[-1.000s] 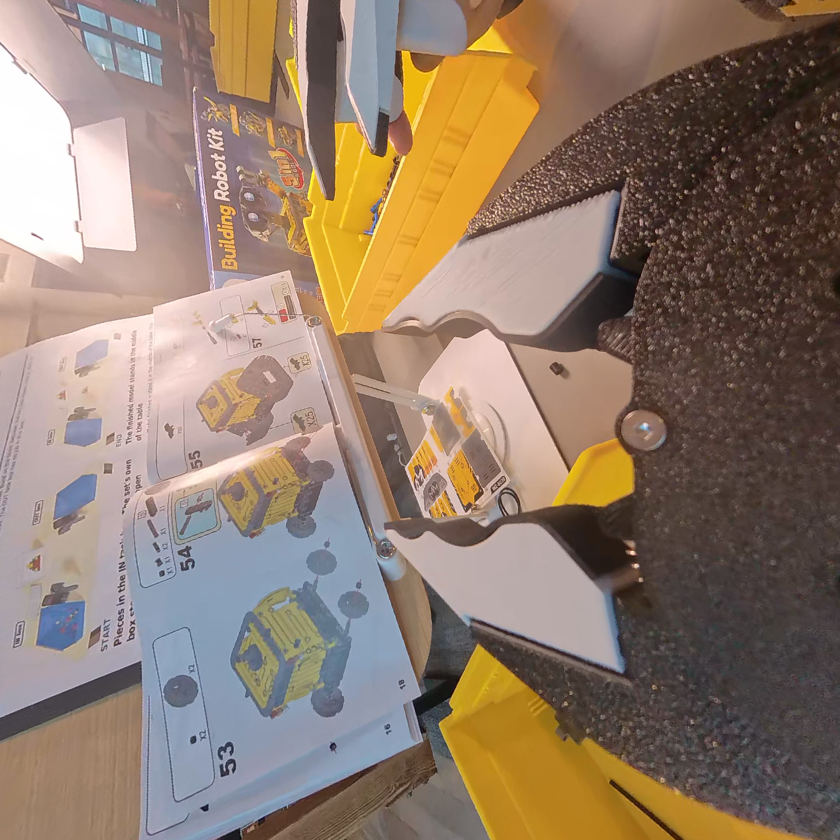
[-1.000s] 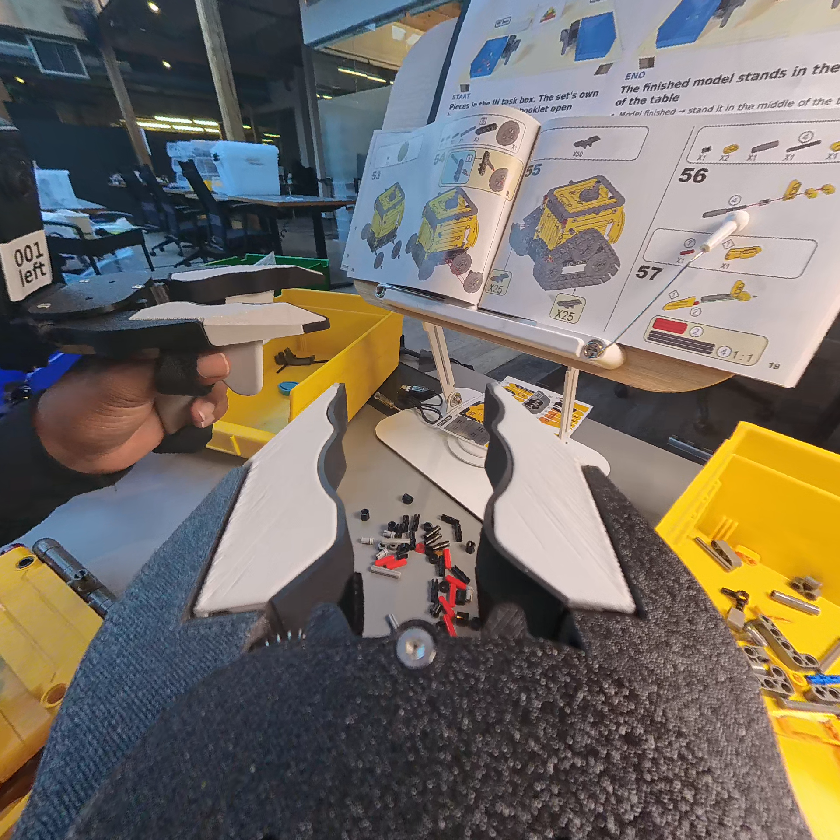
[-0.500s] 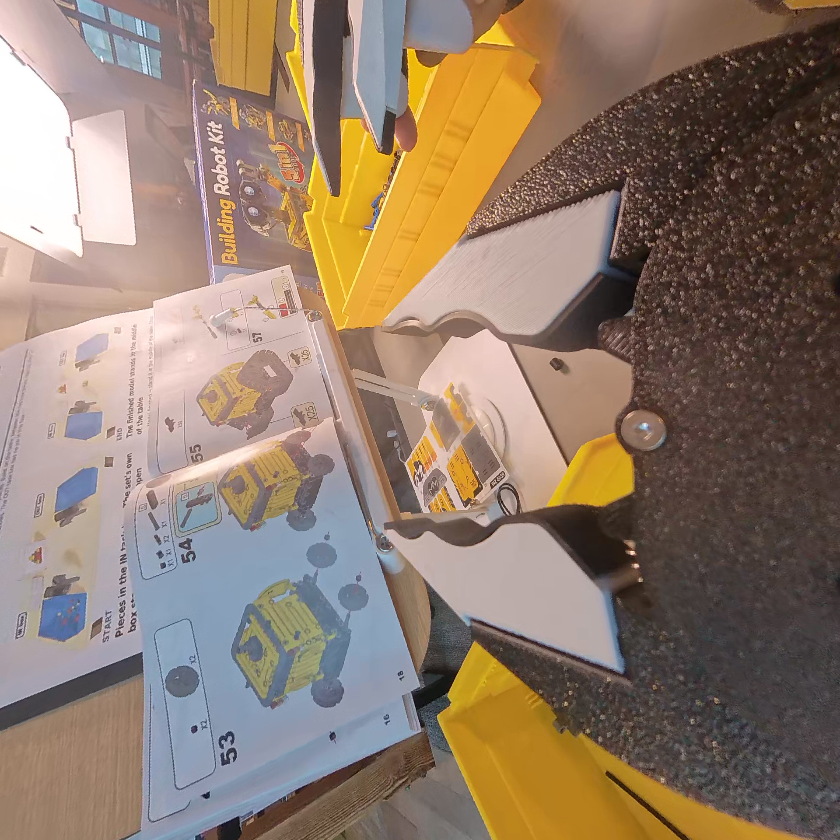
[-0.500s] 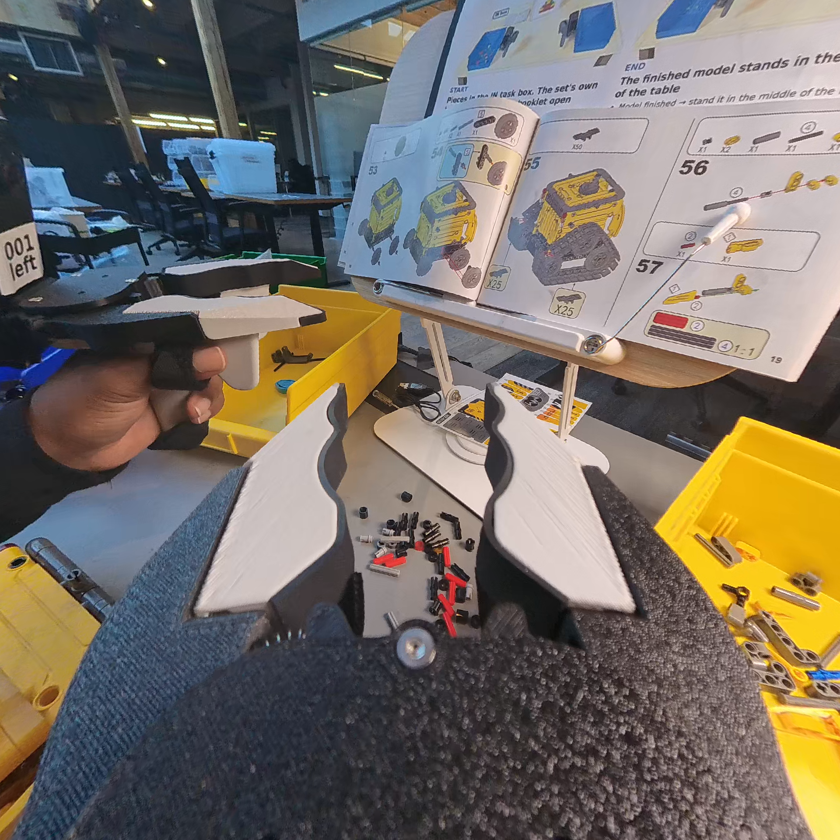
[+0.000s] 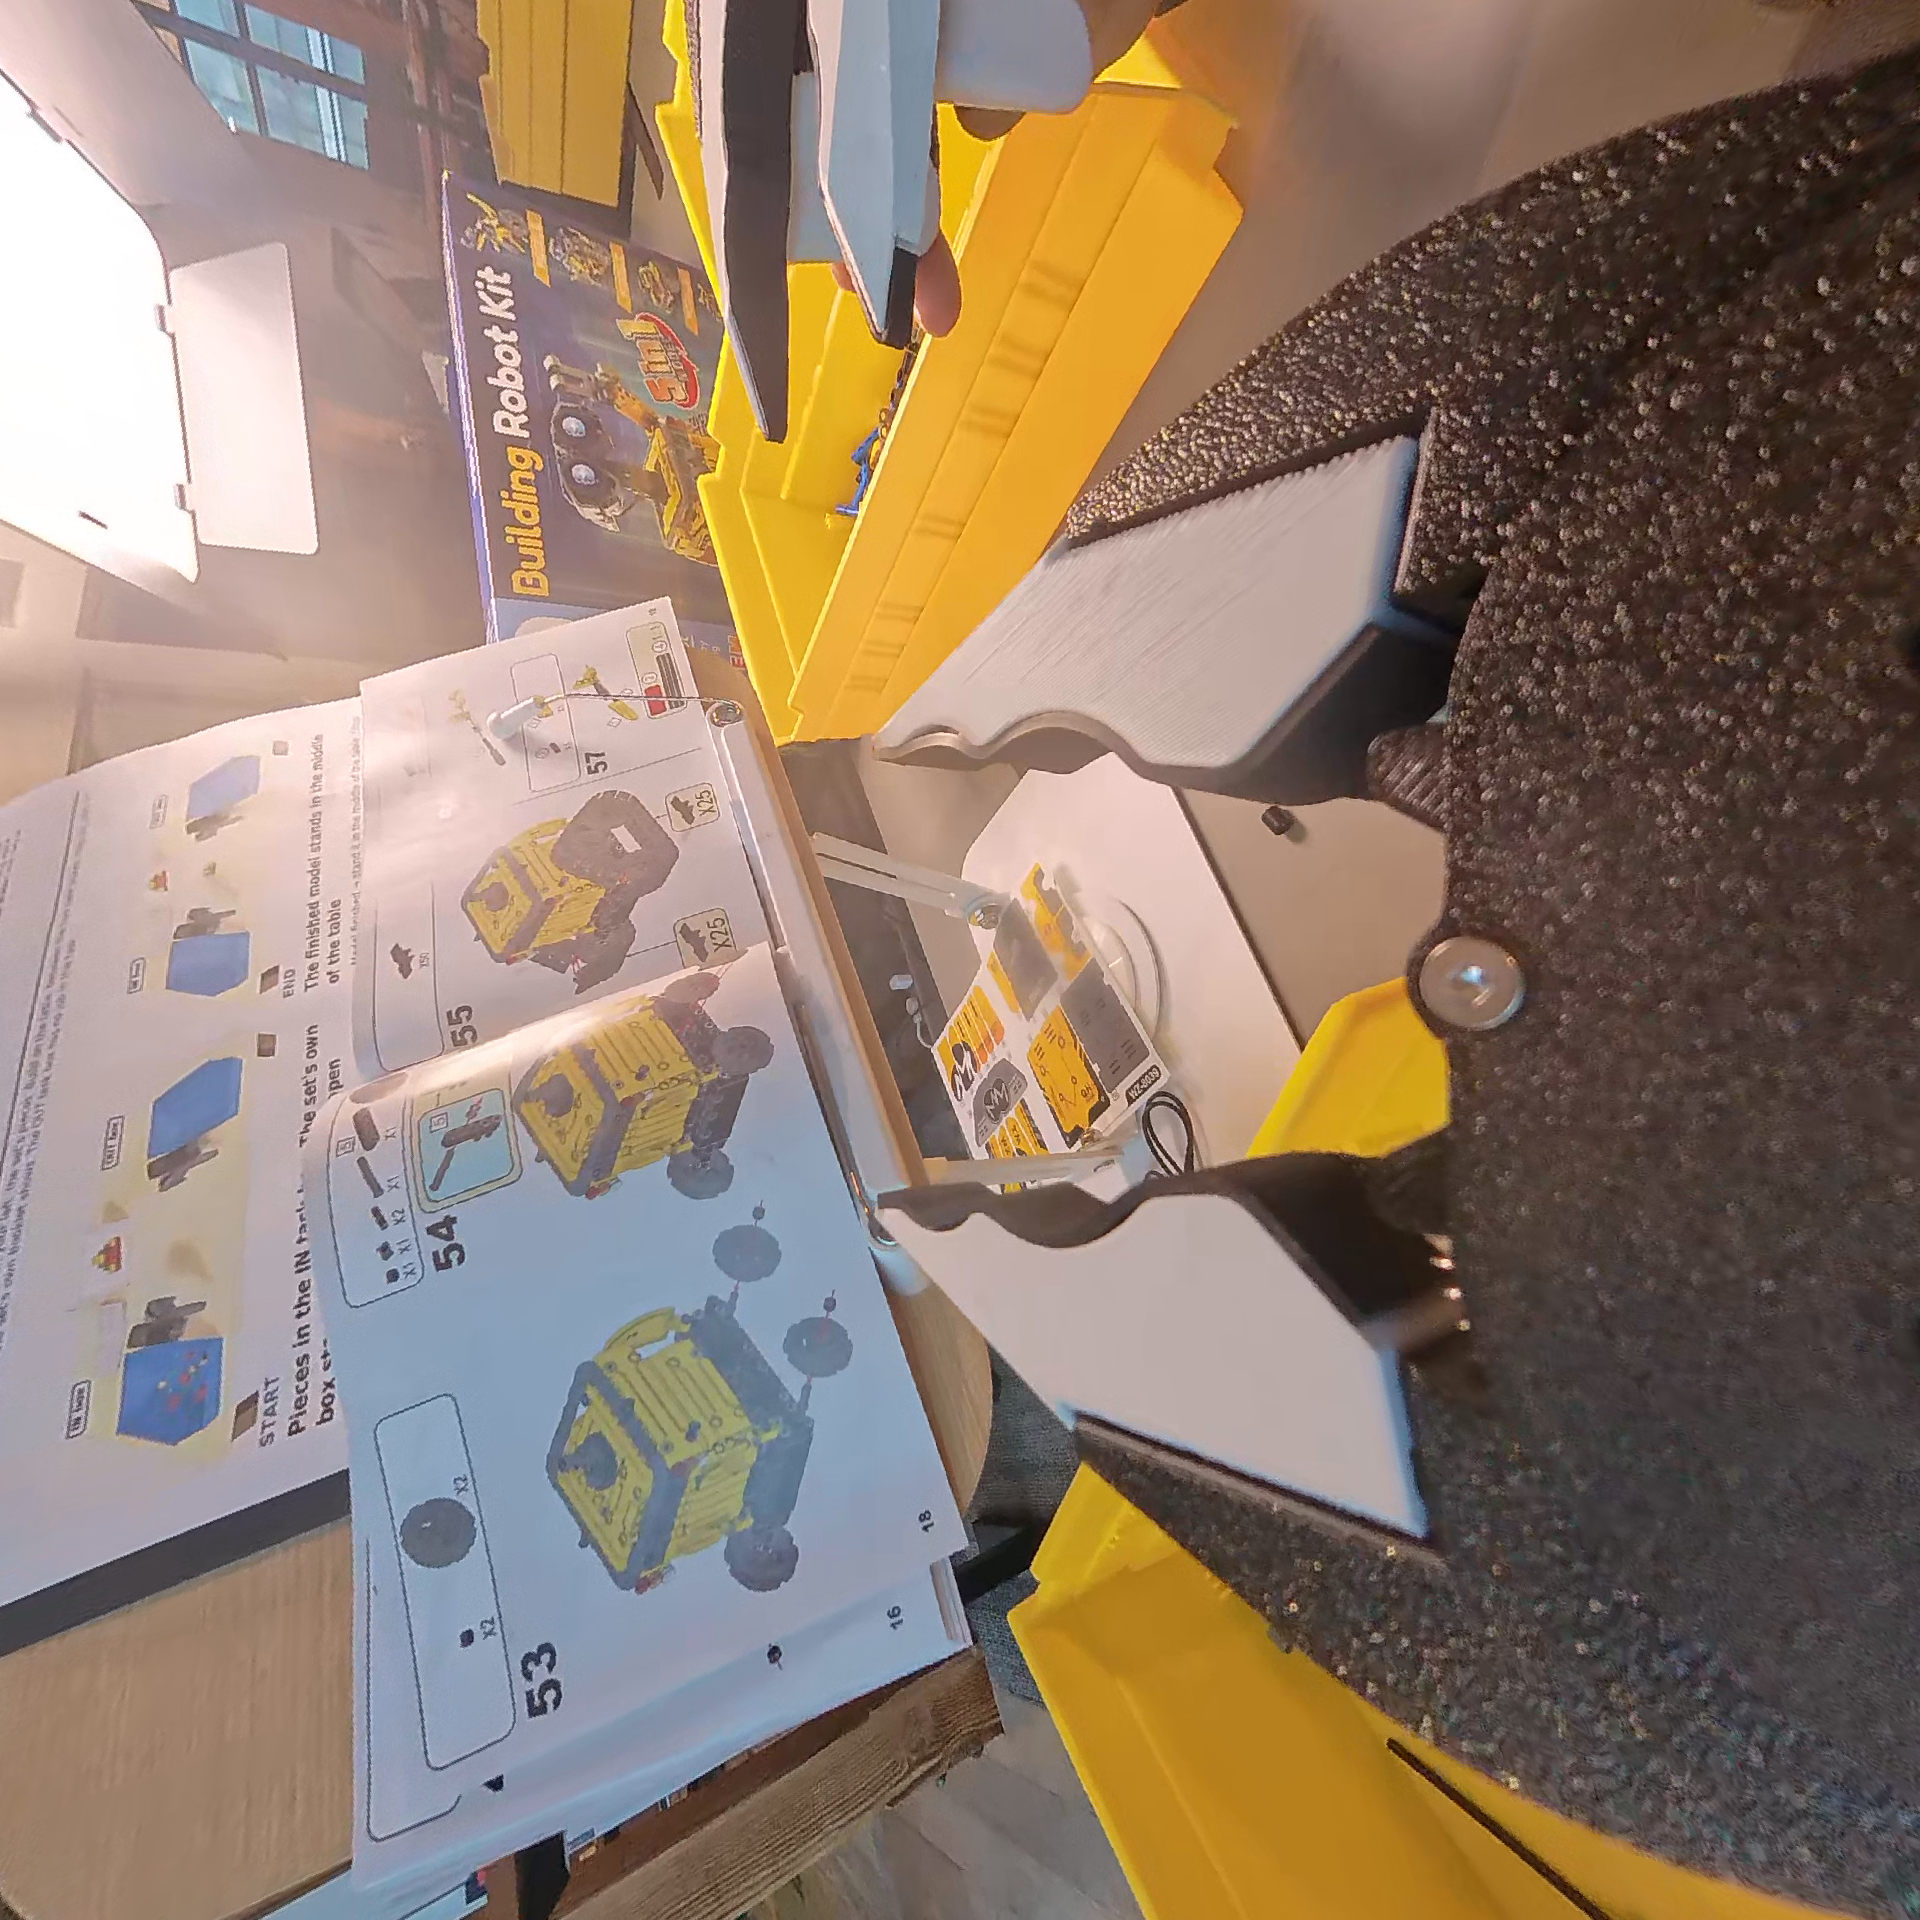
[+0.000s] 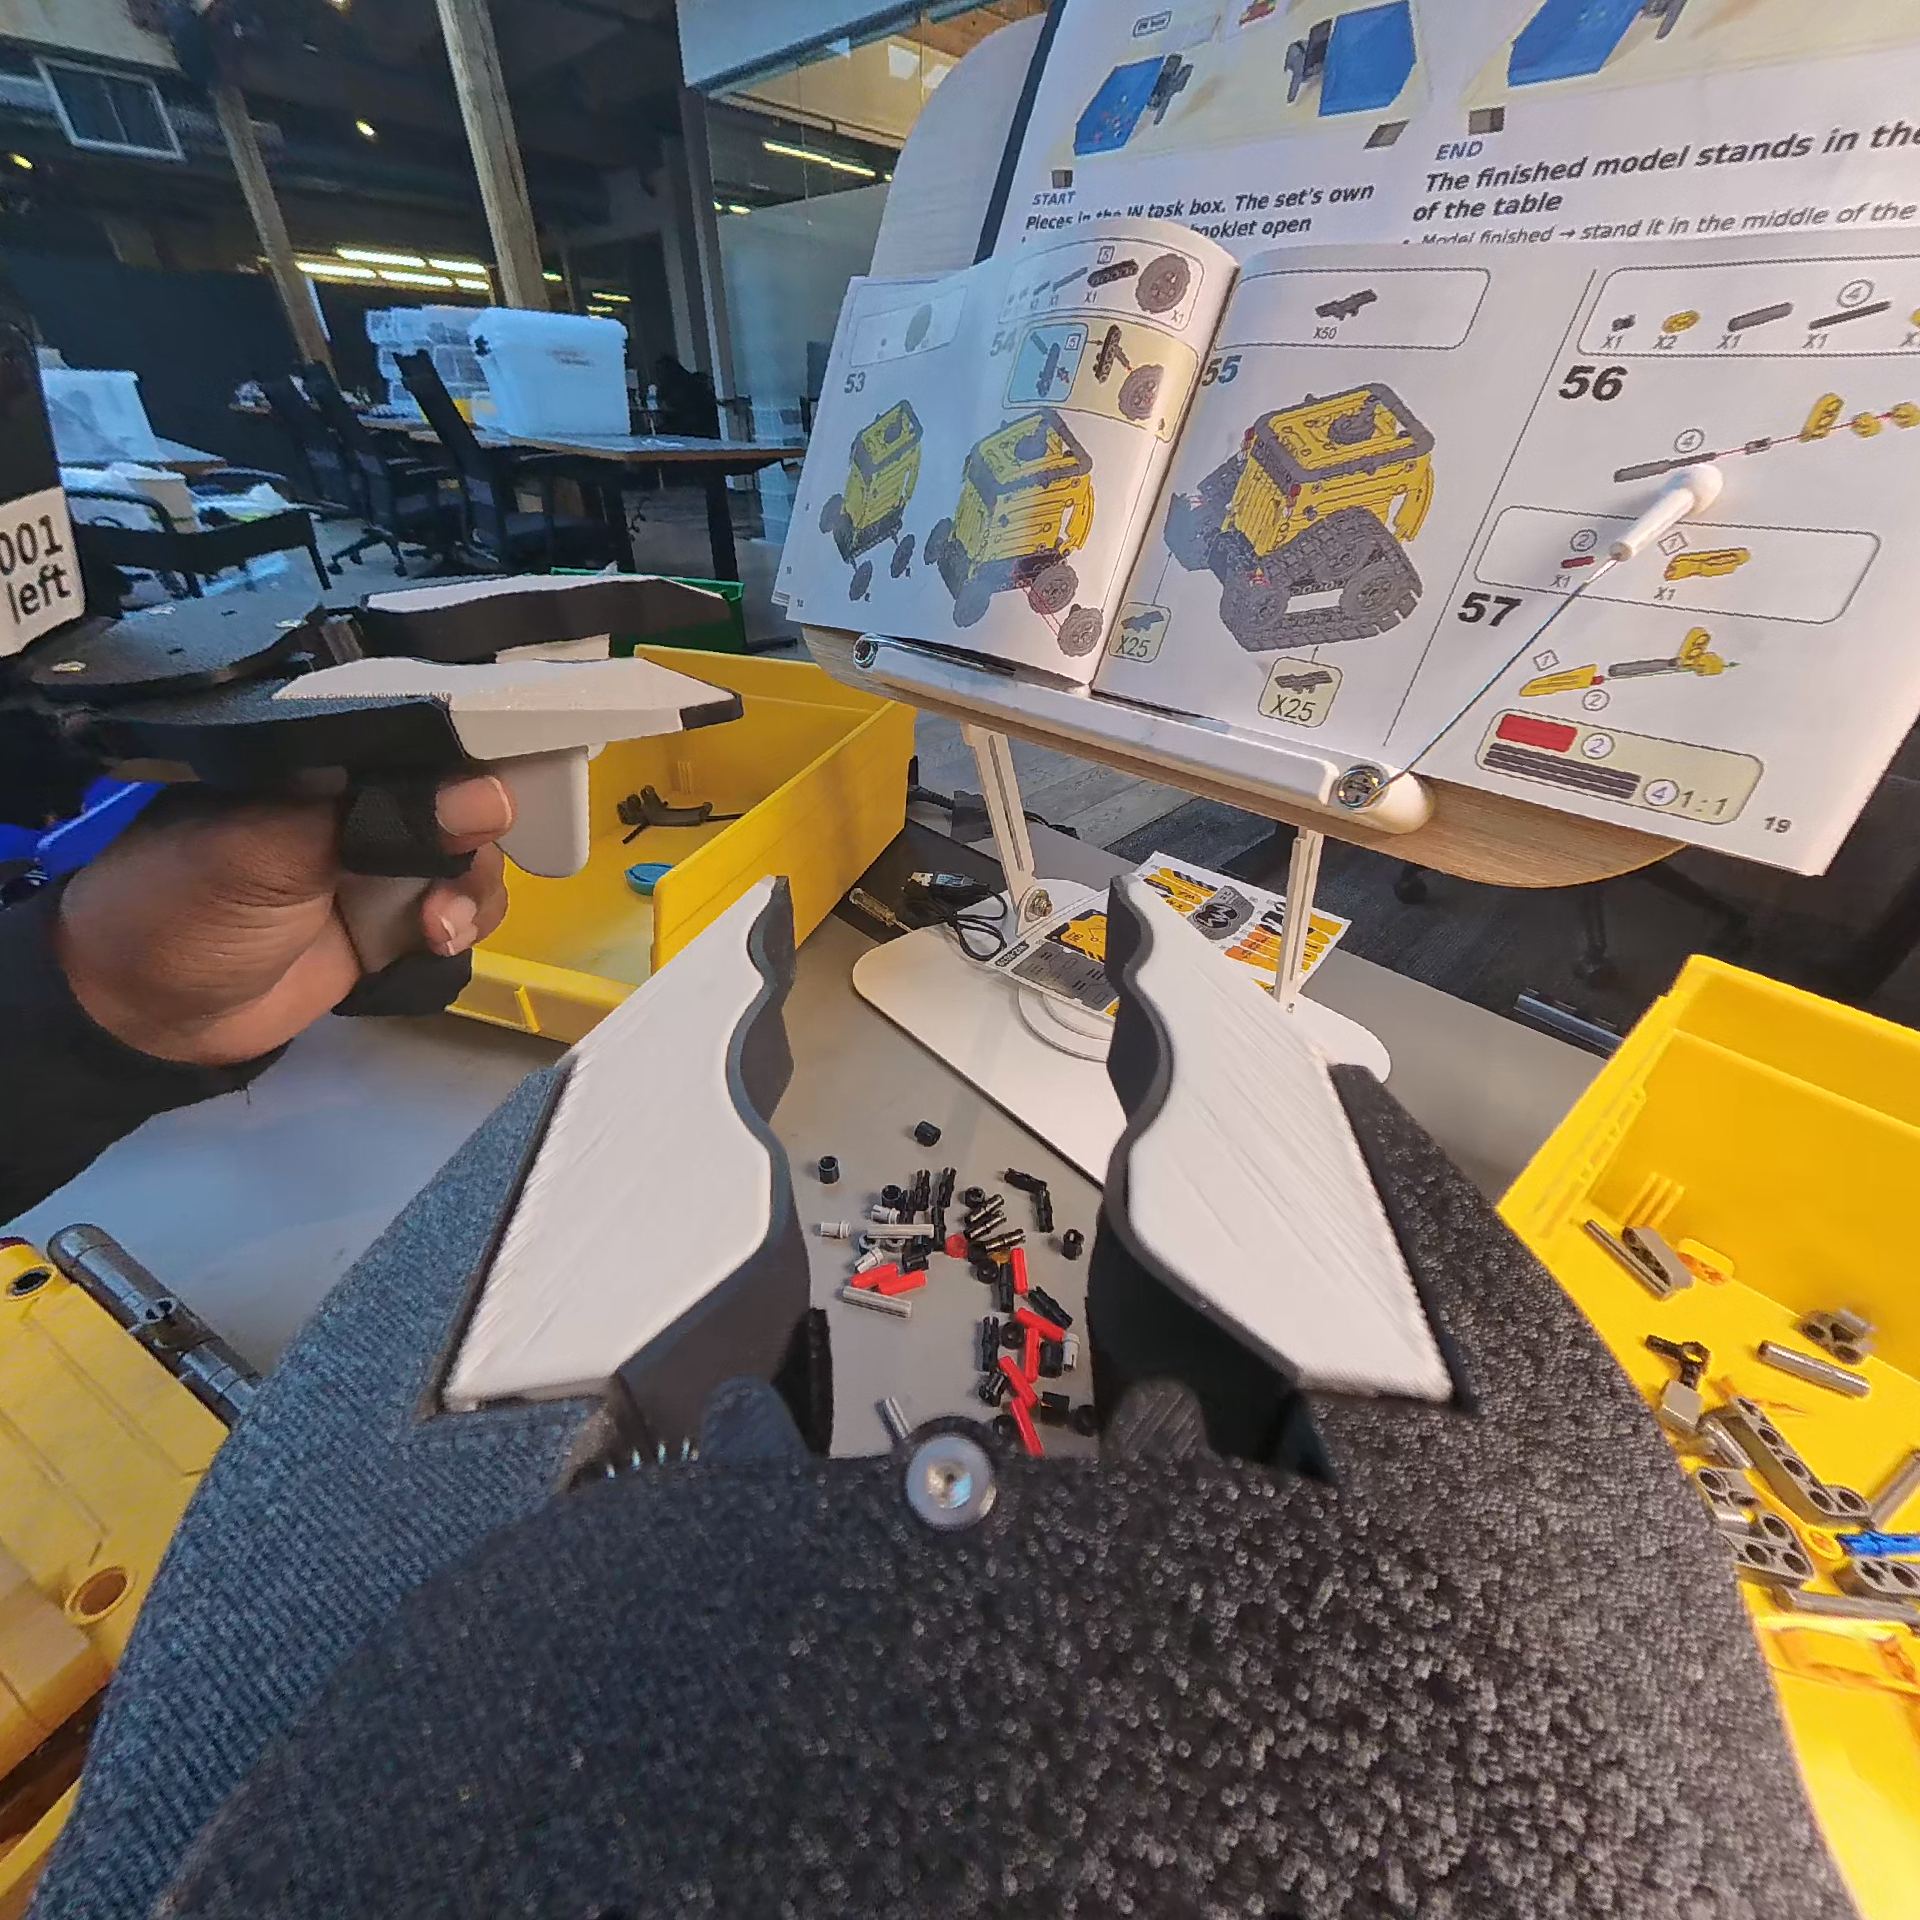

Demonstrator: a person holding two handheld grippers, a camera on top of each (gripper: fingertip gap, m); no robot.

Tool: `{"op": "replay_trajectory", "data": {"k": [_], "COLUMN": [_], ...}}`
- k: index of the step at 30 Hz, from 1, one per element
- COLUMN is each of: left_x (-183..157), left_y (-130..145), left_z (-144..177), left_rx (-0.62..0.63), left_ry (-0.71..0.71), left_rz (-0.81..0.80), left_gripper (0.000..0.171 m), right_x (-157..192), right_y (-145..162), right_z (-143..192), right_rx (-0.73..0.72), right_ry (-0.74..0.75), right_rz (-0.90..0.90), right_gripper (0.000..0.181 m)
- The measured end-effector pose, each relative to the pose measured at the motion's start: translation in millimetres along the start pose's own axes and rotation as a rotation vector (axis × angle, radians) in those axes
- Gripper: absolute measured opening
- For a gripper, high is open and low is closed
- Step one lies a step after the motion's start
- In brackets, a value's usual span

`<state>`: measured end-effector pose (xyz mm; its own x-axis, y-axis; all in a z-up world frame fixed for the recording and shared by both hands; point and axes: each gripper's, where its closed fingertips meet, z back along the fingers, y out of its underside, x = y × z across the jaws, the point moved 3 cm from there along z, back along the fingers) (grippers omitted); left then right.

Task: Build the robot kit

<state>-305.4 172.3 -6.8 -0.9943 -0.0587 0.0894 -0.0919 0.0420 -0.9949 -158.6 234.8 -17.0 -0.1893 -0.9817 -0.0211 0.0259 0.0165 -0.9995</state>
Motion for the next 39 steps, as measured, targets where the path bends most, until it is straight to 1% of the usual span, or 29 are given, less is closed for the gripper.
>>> {"op": "replay_trajectory", "data": {"k": [27,31,34,36,39], "left_x": [2,5,8,10,10], "left_y": [-1,-5,-9,-11,-15], "left_z": [1,3,5,6,8], "left_rx": [0.009,0.001,-0.006,-0.006,-0.012], "left_ry": [0.003,0.001,-0.003,-0.003,0.009], "left_rz": [0.007,0.018,0.025,0.032,0.043], "left_gripper": [0.073,0.073,0.073,0.073,0.074], "right_x": [5,9,14,15,9], "right_y": [2,0,-16,-31,-60], "right_z": [-2,-5,-10,-16,-30], "right_rx": [0.0,0.002,-0.033,-0.061,-0.121], "right_ry": [0.001,0.009,0.01,0.029,0.057], "right_rz": [0.021,0.063,0.084,0.132,0.176], "right_gripper": [0.056,0.056,0.05,0.044,0.03]}}
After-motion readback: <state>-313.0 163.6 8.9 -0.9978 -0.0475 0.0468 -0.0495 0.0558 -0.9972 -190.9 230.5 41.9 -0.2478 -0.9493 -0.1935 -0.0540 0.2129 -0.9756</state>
